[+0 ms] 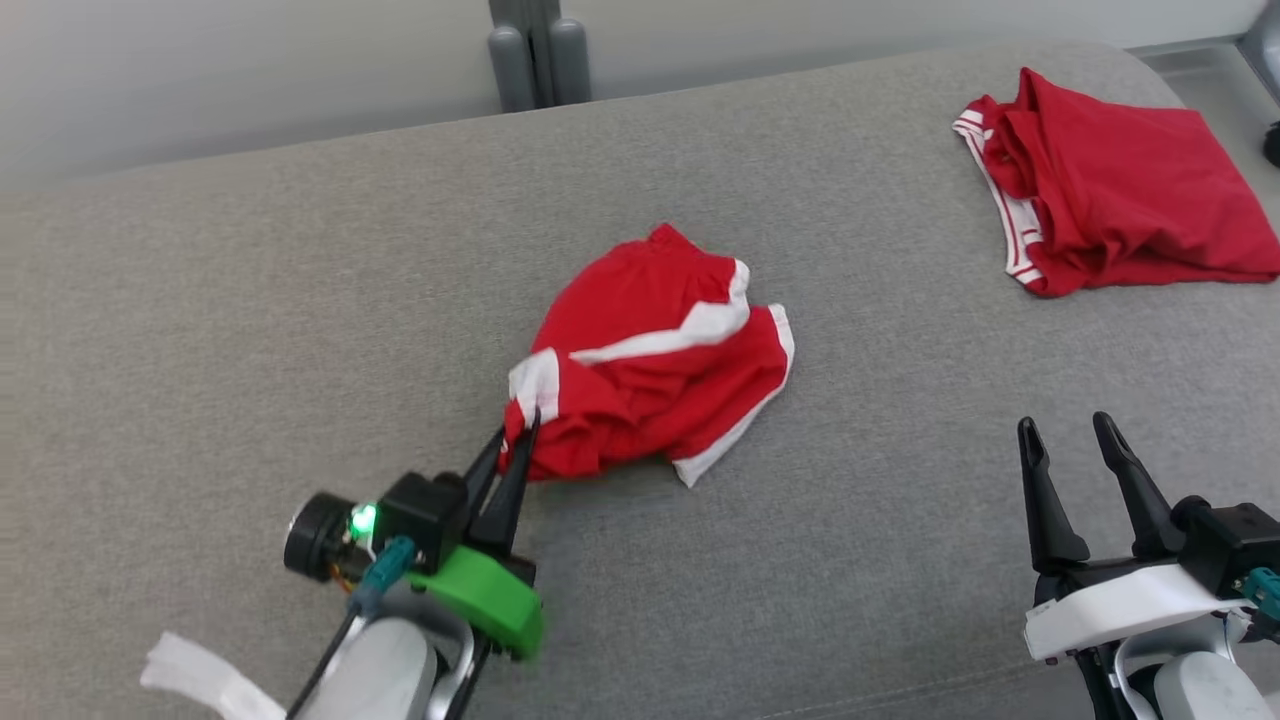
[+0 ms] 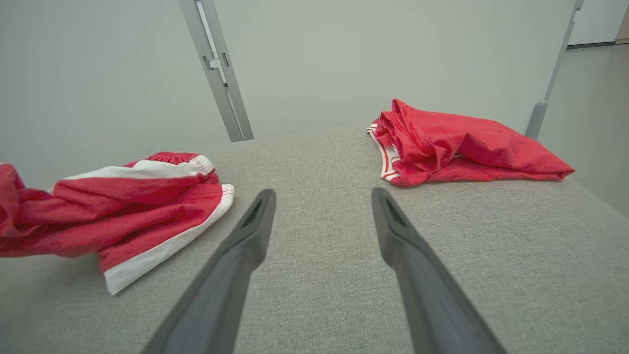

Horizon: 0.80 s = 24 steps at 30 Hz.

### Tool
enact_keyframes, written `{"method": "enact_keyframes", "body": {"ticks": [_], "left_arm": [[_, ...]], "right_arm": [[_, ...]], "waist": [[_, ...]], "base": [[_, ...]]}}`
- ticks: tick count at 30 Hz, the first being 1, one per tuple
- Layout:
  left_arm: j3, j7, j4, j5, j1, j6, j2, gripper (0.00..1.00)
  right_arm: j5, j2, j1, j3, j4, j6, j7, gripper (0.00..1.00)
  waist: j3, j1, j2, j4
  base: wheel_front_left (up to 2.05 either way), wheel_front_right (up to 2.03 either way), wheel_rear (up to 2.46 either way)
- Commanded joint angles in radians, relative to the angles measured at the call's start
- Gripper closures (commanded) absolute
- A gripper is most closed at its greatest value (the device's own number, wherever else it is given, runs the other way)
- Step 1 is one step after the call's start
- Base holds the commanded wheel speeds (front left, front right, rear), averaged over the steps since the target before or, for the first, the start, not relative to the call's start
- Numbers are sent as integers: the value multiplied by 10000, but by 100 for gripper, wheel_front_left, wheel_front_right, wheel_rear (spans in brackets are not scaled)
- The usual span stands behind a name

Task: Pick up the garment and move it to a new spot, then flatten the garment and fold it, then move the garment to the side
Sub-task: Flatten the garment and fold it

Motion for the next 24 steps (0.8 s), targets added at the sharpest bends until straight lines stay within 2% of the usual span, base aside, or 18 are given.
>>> {"method": "enact_keyframes", "body": {"ticks": [1,5,6,7,8,14,24], "left_arm": [[65,-24,-151,-130,486,110,68,100],[-22,-25,-336,-515,1574,121,-64,100],[-95,-25,-305,-493,1774,106,-83,96],[-159,-25,-308,-451,1861,138,-95,68],[-137,-26,-383,-485,1938,201,-143,0],[385,-27,-1089,-521,2057,492,-313,0],[2205,-15,-2410,-260,2548,956,-280,0]], "right_arm": [[-23,-38,149,3,34,-17,-42,0],[2,-90,204,16,86,-17,-42,0],[3,-109,212,42,108,-17,-42,0],[3,-127,211,49,119,-17,-42,0],[0,-137,215,58,139,-17,-42,0],[-45,-195,327,50,214,-17,-42,0],[-104,-376,-62,497,272,-17,135,0]], "waist": [[-226,0,-1,480],[-290,0,-1,792],[-309,0,-1,864],[-323,0,-1,918],[-343,0,-1,983],[-485,0,-1,1252],[-578,0,-1,1583]], "base": [[0,0,0],[0,0,0],[0,0,0],[0,0,0],[0,0,0],[0,0,0],[0,0,0]]}}
